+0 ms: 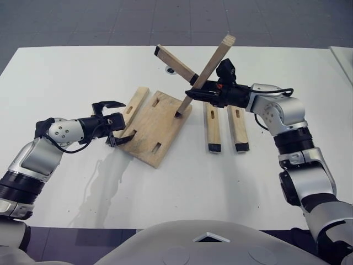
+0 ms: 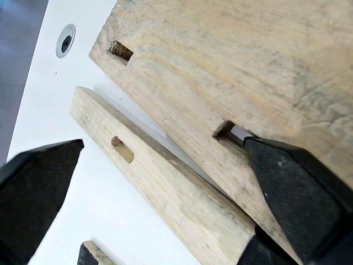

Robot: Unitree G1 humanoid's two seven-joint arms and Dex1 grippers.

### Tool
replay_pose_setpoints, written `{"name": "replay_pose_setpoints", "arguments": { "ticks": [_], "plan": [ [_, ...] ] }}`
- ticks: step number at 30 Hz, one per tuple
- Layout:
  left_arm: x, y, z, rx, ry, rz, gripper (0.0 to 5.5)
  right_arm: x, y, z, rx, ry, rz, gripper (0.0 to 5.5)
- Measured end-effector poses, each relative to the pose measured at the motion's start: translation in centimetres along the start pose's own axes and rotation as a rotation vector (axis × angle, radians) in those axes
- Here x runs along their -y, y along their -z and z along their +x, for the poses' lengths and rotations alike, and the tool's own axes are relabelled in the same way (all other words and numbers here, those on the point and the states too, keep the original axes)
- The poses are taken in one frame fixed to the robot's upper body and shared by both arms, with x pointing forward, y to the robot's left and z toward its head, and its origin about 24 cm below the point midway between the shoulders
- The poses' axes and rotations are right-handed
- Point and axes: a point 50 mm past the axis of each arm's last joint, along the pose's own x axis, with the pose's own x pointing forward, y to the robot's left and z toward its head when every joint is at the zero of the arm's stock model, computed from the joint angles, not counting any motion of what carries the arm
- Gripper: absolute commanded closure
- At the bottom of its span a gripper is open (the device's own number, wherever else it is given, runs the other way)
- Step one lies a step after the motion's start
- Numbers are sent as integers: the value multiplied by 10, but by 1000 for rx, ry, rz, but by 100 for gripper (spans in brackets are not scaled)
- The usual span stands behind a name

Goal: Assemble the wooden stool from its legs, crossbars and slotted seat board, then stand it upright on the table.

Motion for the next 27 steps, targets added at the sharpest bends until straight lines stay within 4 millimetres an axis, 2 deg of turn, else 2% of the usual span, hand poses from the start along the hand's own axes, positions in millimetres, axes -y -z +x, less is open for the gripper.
{"name": "replay_pose_setpoints", "arguments": {
  "ticks": [11,16,21,27],
  "plan": [
    [0,-2,4,2,-7,14,10,13,-4,6,-159,-55,32,346],
    [3,-1,8,-24,-11,-12,10,13,5,16,-173,-36,9,346],
    [9,-2,13,-62,-50,-51,10,7,16,17,-157,5,-23,346],
    [15,-11,11,-92,-87,-73,10,-13,11,27,-178,94,-139,346]
  ]
}}
